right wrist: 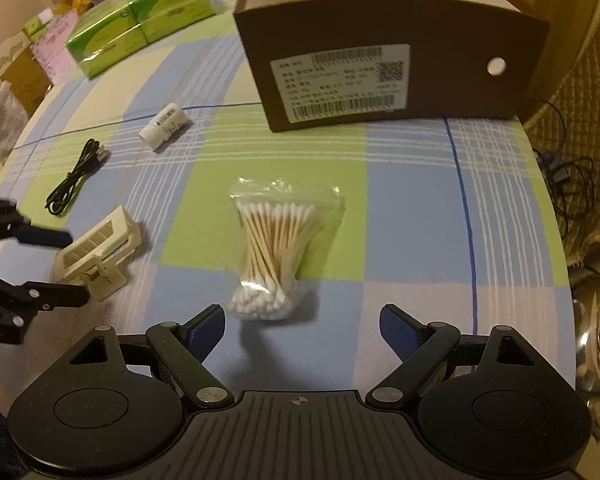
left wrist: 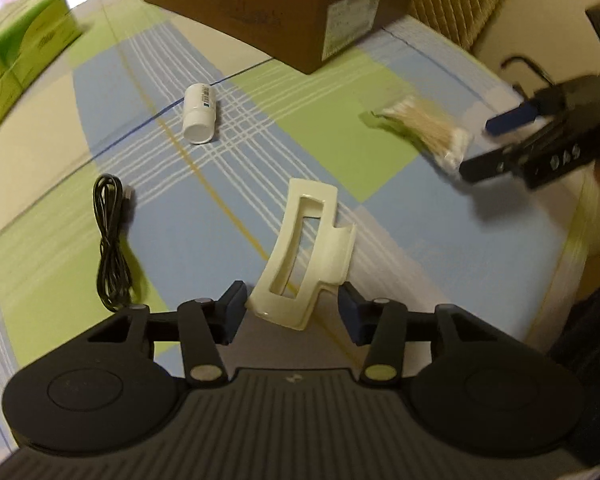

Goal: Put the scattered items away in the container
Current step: 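Lift the swab bag and clip holder and carry both toward the shoebox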

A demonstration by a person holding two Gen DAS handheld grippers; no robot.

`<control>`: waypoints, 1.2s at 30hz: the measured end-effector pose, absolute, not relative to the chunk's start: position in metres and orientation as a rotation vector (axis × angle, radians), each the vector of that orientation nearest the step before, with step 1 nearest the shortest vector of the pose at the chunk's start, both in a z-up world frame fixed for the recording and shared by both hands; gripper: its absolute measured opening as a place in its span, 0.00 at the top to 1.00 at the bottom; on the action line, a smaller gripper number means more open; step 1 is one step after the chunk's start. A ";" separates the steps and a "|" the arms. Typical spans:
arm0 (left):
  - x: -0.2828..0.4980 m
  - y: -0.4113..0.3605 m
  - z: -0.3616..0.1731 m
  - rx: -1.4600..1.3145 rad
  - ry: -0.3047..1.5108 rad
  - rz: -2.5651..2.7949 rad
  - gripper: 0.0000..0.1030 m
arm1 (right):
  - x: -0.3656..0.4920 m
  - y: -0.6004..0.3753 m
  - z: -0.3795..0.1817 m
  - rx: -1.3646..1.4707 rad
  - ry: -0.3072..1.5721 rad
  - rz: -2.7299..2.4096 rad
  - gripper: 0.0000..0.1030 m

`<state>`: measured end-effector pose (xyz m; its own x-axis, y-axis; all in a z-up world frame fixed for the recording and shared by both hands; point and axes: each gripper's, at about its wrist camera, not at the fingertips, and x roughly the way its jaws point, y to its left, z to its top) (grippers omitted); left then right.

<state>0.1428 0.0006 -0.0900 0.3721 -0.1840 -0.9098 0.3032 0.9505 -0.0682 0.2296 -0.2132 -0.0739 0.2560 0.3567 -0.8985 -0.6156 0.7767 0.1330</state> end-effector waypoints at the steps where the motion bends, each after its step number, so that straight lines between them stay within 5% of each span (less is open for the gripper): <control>1: 0.143 -0.002 -0.088 0.126 1.133 -0.314 0.45 | 0.229 -0.212 -0.073 -0.270 1.132 0.677 0.13; 5: 0.150 -0.018 -0.092 0.206 1.094 -0.338 0.40 | 0.228 -0.211 -0.071 -0.286 1.124 0.694 0.13; 10: 0.161 -0.022 -0.100 0.191 1.119 -0.330 0.64 | 0.228 -0.216 -0.065 -0.267 1.093 0.704 0.13; 23: 0.165 -0.009 -0.098 0.049 1.152 -0.097 0.62 | 0.240 -0.186 -0.084 -0.302 1.042 0.754 0.14; 24: 0.166 -0.009 -0.098 0.049 1.151 -0.092 0.61 | 0.238 -0.183 -0.086 -0.327 1.030 0.754 0.20; 25: 0.167 -0.010 -0.099 0.048 1.150 -0.087 0.62 | 0.236 -0.179 -0.088 -0.357 1.023 0.769 0.51; 28: 0.166 -0.012 -0.099 0.048 1.149 -0.073 0.62 | 0.227 -0.172 -0.089 -0.468 0.967 0.797 0.73; 36: 0.158 -0.014 -0.090 0.030 1.130 -0.063 0.65 | 0.224 -0.189 -0.080 -0.380 1.010 0.819 0.75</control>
